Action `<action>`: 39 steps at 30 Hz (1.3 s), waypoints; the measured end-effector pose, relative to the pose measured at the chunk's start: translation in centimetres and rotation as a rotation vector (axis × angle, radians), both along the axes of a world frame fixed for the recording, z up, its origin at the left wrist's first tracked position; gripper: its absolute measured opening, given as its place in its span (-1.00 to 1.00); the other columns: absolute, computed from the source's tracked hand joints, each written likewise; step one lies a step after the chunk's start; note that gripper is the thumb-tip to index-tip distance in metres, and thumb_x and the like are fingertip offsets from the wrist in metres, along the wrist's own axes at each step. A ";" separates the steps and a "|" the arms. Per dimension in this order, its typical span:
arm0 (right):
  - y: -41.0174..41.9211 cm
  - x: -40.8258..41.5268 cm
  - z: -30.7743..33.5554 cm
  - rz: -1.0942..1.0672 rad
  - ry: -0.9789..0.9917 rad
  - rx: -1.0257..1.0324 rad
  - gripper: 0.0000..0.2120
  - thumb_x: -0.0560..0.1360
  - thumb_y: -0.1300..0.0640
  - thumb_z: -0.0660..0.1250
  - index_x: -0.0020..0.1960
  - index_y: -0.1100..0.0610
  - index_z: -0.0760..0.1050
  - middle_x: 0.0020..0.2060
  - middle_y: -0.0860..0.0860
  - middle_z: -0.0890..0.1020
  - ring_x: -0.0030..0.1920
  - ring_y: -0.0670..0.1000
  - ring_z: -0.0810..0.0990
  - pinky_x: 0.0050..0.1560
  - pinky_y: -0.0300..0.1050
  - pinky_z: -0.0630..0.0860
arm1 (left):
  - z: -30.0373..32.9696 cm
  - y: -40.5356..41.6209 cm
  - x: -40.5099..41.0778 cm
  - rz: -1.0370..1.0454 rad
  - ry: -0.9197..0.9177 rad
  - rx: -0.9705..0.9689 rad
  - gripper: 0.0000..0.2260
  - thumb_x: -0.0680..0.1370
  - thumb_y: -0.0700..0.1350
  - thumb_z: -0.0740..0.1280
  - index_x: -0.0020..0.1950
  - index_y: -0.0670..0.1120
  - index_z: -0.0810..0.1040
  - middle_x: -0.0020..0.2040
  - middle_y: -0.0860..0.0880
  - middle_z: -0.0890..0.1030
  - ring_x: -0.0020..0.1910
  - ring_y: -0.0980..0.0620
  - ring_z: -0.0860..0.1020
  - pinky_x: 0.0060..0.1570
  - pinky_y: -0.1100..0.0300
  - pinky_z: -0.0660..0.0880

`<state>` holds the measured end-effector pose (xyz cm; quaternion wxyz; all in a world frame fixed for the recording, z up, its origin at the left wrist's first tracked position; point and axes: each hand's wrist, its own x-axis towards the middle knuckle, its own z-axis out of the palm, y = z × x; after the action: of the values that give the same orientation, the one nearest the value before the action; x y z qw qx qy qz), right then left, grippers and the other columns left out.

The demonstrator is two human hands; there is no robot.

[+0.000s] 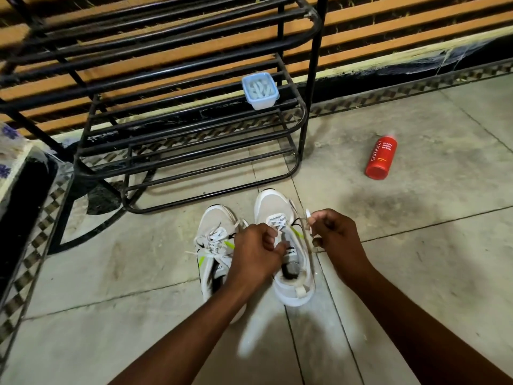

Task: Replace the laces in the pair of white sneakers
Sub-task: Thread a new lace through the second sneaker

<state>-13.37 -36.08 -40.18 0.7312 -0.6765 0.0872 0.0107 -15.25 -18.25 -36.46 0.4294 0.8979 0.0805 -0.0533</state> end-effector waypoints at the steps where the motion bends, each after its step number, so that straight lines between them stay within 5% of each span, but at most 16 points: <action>1: 0.4 0.2 0.2 0.011 -0.013 -0.006 -0.91 0.57 0.35 0.33 -0.08 0.26 0.59 -0.28 0.11 0.64 -0.33 -0.06 0.55 -0.32 -0.17 0.49 | 0.0 0.1 -0.1 0.014 0.004 0.005 -0.92 0.45 -0.20 0.53 -0.11 -0.10 0.66 -0.25 -0.02 0.67 -0.37 0.19 0.56 -0.29 0.41 0.45; 6: 1.7 1.0 0.9 0.089 -0.093 -0.074 -0.84 0.57 0.40 0.33 0.10 0.27 0.61 -0.24 0.24 0.61 -0.32 -0.05 0.59 -0.29 -0.17 0.56 | -0.2 0.6 -0.4 0.135 0.052 -0.112 -0.97 0.52 -0.21 0.48 -0.06 -0.12 0.68 -0.30 0.11 0.64 -0.41 0.37 0.55 -0.38 0.49 0.38; 11: 2.5 1.6 1.2 0.137 -0.118 -0.208 -0.88 0.57 0.40 0.30 -0.04 0.27 0.59 -0.23 -0.05 0.67 -0.28 0.00 0.65 -0.17 0.04 0.66 | -0.7 1.7 -0.3 0.184 0.160 -0.202 -0.87 0.54 -0.27 0.38 -0.16 -0.11 0.68 -0.34 -0.08 0.71 -0.38 0.01 0.67 -0.27 0.17 0.62; 15: 3.4 2.0 1.5 0.135 -0.108 -0.229 -0.82 0.59 0.37 0.26 -0.09 0.14 0.54 -0.27 0.02 0.66 -0.27 0.04 0.66 -0.14 0.12 0.63 | -1.1 1.8 -0.2 0.202 0.186 -0.275 -0.91 0.56 -0.33 0.35 -0.08 -0.25 0.65 -0.22 -0.27 0.69 -0.41 -0.02 0.66 -0.29 0.06 0.64; 17: 3.7 2.2 1.6 0.117 -0.142 -0.281 -0.79 0.57 0.35 0.28 -0.10 0.07 0.54 -0.25 0.02 0.68 -0.21 -0.01 0.68 -0.13 -0.02 0.61 | -1.5 1.7 -0.1 0.215 0.194 -0.317 -0.93 0.57 -0.33 0.35 -0.03 -0.27 0.64 -0.14 -0.32 0.68 -0.41 -0.05 0.68 -0.26 -0.01 0.66; 20: 3.7 2.4 1.6 0.088 -0.227 -0.418 -0.82 0.53 0.33 0.37 -0.04 0.05 0.58 -0.25 -0.04 0.68 -0.17 -0.10 0.66 -0.16 -0.27 0.50 | -1.7 1.5 -0.2 0.223 0.189 -0.326 -0.93 0.58 -0.32 0.35 -0.04 -0.26 0.64 -0.13 -0.31 0.69 -0.42 -0.04 0.67 -0.29 0.07 0.64; 24: 3.0 2.8 1.0 0.088 -0.169 -0.353 -0.77 0.50 0.33 0.42 0.11 0.11 0.61 -0.29 -0.01 0.69 -0.20 -0.02 0.69 -0.07 -0.08 0.58 | -1.6 1.4 -0.3 0.218 0.167 -0.322 -0.95 0.59 -0.30 0.37 0.00 -0.23 0.63 -0.14 -0.25 0.69 -0.46 0.05 0.64 -0.36 0.18 0.62; 29: 1.7 2.3 1.5 0.048 -0.032 -0.135 -0.82 0.44 0.36 0.50 0.01 0.19 0.66 -0.25 0.16 0.70 -0.22 0.15 0.74 -0.04 0.10 0.68 | -1.7 1.2 -0.6 0.209 0.137 -0.298 -0.90 0.59 -0.30 0.34 -0.08 -0.22 0.65 -0.27 -0.19 0.70 -0.42 -0.02 0.67 -0.27 0.04 0.65; 35: 1.5 1.9 2.2 0.081 -0.011 -0.029 -0.92 0.48 0.41 0.44 -0.04 0.32 0.61 -0.20 0.32 0.64 -0.19 0.25 0.74 -0.12 0.04 0.67 | -1.7 1.0 -0.4 0.217 0.150 -0.287 -0.88 0.59 -0.32 0.33 -0.07 -0.21 0.66 -0.30 -0.15 0.71 -0.44 0.01 0.65 -0.34 0.13 0.62; 39: 2.2 2.4 1.6 0.155 -0.149 -0.378 -0.88 0.41 0.29 0.51 -0.17 0.11 0.63 -0.36 0.02 0.67 -0.27 0.01 0.69 -0.18 -0.14 0.57 | -1.8 1.1 -0.7 0.202 0.132 -0.262 -0.86 0.58 -0.31 0.33 -0.09 -0.17 0.67 -0.32 -0.09 0.71 -0.42 0.02 0.66 -0.32 0.13 0.62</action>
<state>-10.99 -33.90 -38.59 0.5928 -0.8051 -0.0191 0.0003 -15.93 -17.13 -38.24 0.5396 0.8162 0.1906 -0.0789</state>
